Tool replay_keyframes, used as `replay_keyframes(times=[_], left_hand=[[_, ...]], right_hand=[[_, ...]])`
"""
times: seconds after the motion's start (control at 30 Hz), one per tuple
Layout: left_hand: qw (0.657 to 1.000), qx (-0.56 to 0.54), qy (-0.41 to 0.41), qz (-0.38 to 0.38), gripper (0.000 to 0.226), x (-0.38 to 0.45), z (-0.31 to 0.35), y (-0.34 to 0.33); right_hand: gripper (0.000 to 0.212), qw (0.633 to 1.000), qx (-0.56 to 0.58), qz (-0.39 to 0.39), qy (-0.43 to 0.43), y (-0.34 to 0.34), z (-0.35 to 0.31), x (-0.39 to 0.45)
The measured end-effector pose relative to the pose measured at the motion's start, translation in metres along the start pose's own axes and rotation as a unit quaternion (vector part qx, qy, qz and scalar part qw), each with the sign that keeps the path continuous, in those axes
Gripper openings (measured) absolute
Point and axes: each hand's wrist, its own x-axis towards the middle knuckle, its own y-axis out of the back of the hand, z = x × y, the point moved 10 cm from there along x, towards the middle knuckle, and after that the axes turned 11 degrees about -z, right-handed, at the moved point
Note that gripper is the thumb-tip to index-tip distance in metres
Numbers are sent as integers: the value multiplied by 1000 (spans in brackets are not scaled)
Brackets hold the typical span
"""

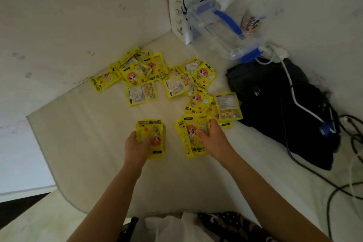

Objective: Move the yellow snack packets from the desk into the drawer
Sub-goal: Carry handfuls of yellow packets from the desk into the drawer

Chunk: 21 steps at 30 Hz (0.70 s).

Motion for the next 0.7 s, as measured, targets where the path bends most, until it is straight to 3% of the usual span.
replay_keyframes(times=[0.2,0.7], left_hand=[[998,13,-6,-62,9,-34,-23,-15],[959,120,-36,-256,14,-112,-87,-14]], right_hand=[[35,999,11,22,-27,-22,30,-51],[25,961,154,193,-121,-110,109,-208]])
